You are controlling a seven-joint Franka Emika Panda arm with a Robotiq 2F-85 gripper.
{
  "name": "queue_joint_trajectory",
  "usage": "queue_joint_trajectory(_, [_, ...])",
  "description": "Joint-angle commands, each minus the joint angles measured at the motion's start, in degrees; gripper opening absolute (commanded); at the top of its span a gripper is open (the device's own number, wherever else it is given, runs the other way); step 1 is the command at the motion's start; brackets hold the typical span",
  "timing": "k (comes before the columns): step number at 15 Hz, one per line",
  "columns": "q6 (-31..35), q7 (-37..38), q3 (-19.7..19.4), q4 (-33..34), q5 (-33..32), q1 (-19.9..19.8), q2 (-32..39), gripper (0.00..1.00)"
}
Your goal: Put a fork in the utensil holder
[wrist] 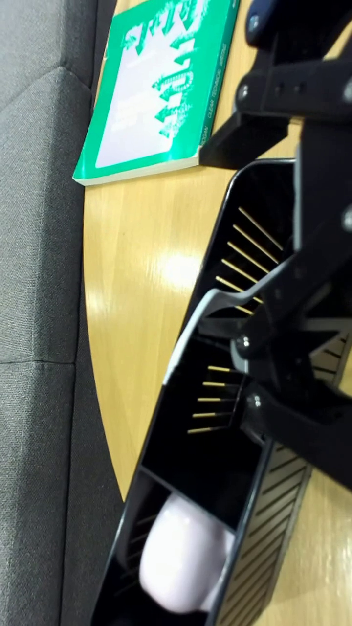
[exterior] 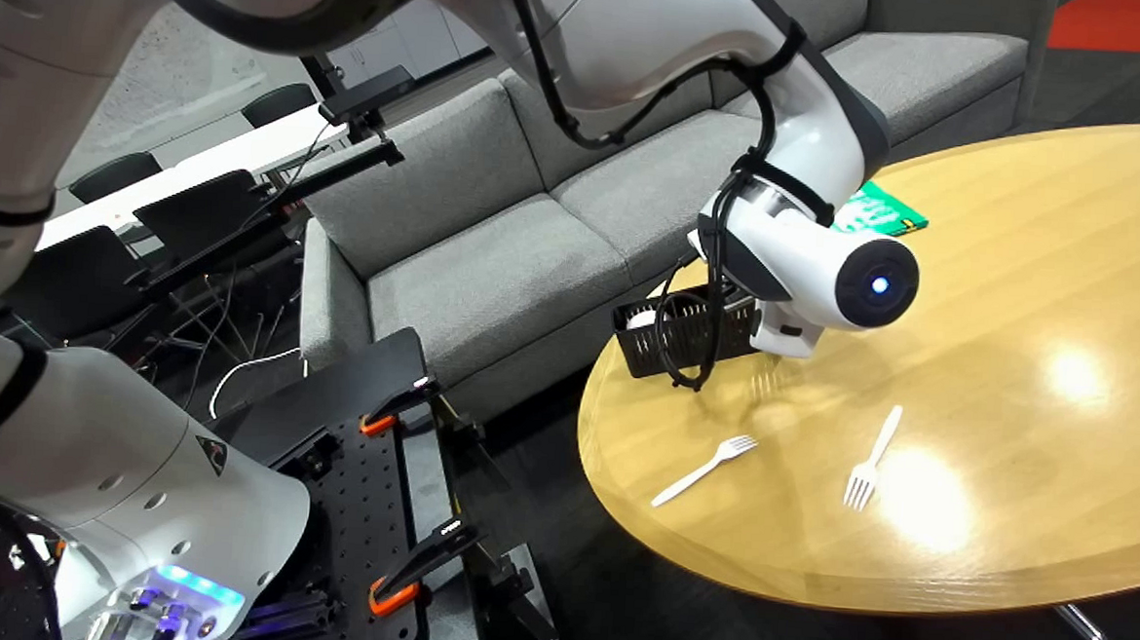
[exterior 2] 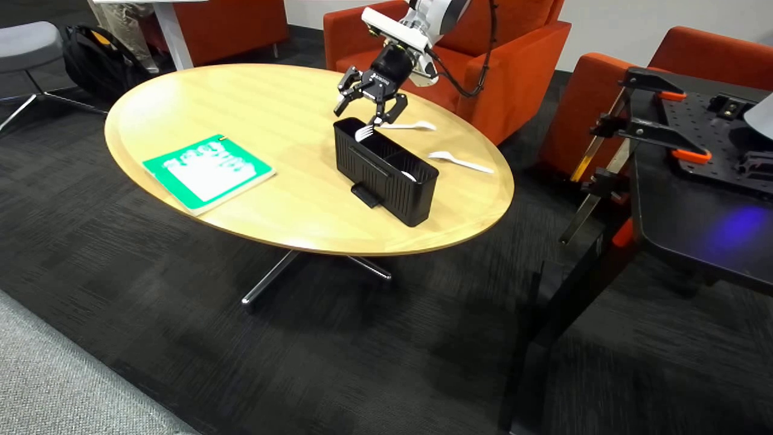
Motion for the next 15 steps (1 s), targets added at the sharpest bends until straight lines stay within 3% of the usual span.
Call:
queue_joint_trajectory(1, [-0.26, -1.60, -0.01, -3.74, 0.11, -0.24, -4.16, 1.00])
queue_joint_trajectory(7, [-2.76, -4.87, -1.55, -9.91, -5.41, 0.09, -12.03, 1.00])
queue_joint_trajectory(15, [0.88, -5.16, -4.29, -19.75, -15.55, 2.44, -25.04, 1.00])
